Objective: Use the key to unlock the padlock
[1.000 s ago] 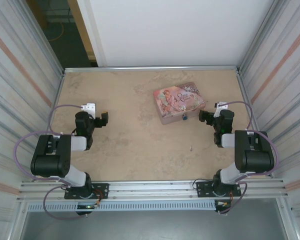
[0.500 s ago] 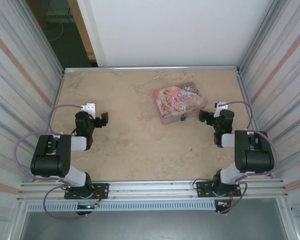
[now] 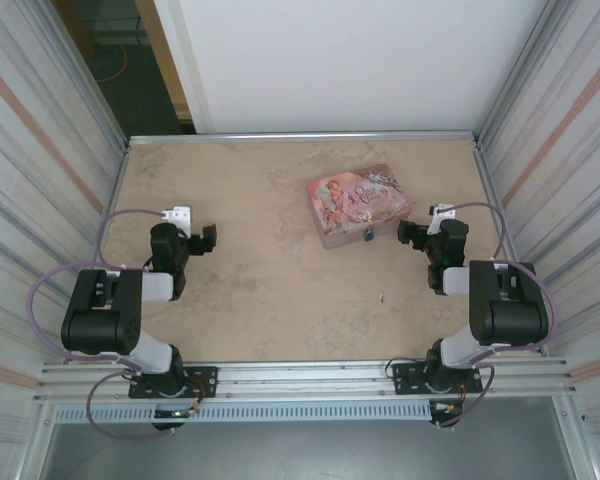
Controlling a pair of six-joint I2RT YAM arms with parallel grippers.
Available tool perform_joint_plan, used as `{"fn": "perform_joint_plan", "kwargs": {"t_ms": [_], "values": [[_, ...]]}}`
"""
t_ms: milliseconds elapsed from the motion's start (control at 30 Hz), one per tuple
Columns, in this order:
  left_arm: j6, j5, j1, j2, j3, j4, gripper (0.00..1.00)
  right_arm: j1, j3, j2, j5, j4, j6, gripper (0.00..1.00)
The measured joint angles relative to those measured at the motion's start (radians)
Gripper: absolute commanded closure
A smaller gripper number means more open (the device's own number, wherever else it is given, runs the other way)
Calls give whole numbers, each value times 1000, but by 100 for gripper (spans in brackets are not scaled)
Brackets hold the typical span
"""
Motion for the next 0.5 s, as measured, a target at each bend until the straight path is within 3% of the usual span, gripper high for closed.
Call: {"fn": "perform_joint_plan", "kwargs": {"t_ms": [200,500], "values": [[0,0,0,-48,-17,-15,1,0,5,-33,0,-66,0,1],[-36,-18,-28,-342,-11,-191,1,-23,22,-261,-18,-263,54,1]]}}
